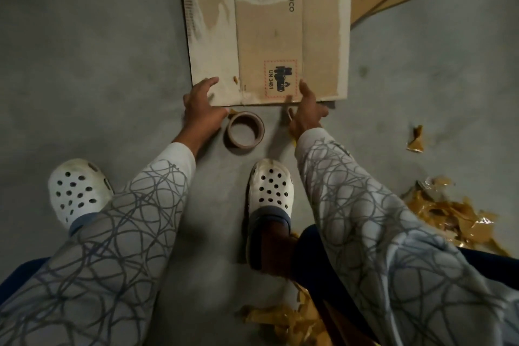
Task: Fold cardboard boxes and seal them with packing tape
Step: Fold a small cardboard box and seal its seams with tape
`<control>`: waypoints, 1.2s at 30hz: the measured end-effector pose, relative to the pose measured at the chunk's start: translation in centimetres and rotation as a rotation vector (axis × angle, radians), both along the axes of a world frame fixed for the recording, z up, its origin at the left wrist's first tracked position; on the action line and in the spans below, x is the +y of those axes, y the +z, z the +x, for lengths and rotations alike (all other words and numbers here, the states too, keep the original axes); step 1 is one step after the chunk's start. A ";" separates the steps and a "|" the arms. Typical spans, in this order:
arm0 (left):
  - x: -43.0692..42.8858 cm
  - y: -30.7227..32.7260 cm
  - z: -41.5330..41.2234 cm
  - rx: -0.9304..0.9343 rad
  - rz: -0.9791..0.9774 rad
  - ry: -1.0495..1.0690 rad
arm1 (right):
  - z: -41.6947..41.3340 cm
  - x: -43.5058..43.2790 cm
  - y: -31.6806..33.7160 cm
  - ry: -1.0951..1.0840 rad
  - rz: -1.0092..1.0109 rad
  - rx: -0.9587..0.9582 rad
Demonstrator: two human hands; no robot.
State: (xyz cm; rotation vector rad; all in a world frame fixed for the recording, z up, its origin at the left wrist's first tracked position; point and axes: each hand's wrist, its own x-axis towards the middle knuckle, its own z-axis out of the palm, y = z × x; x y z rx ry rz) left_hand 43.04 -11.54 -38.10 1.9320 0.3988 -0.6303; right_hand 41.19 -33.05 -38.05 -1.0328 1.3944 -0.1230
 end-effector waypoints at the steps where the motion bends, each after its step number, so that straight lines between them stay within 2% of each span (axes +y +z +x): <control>1: -0.2 0.0 0.1 -0.005 -0.016 -0.003 | 0.3 -0.7 0.2 -0.061 0.078 0.010; 5: -0.9 0.8 0.3 -0.077 0.039 0.005 | 0.6 -1.5 -0.4 -0.031 0.339 -0.043; 8: -2.0 2.1 0.7 -0.169 0.137 -0.016 | 0.2 -0.9 0.0 -0.025 0.368 -0.112; 10: -2.8 3.3 1.2 -0.191 0.132 -0.037 | 0.1 -0.1 1.4 -0.033 0.385 -0.219; 13: -3.6 6.6 1.6 -0.279 0.142 -0.059 | 0.8 2.3 4.9 0.028 0.364 -0.274; 18: -2.6 14.0 2.3 -0.374 0.368 -0.225 | 2.5 7.3 12.4 0.098 0.421 -0.383; 21: -0.3 20.2 2.6 -0.373 0.441 -0.309 | 2.1 9.9 18.3 0.087 0.376 -0.464; 24: 2.9 26.7 1.5 -0.307 0.329 -0.280 | 0.5 12.3 24.9 0.226 0.144 -0.608; 26: 4.5 30.8 -0.7 -0.278 0.177 -0.183 | -1.5 13.5 28.6 0.412 -0.161 -0.660; 28: 5.8 34.4 -4.2 -0.266 -0.003 -0.038 | -4.5 14.6 31.1 0.579 -0.534 -0.608; 30: 6.8 36.9 -8.3 -0.251 -0.154 0.064 | -8.9 16.0 32.5 0.698 -0.769 -0.613; 33: 7.8 38.9 -14.6 -0.202 -0.214 0.129 | -16.2 18.0 32.2 0.906 -0.948 -0.703; 36: 9.0 39.1 -19.9 -0.076 -0.257 0.284 | -23.1 19.7 30.4 1.079 -0.975 -0.725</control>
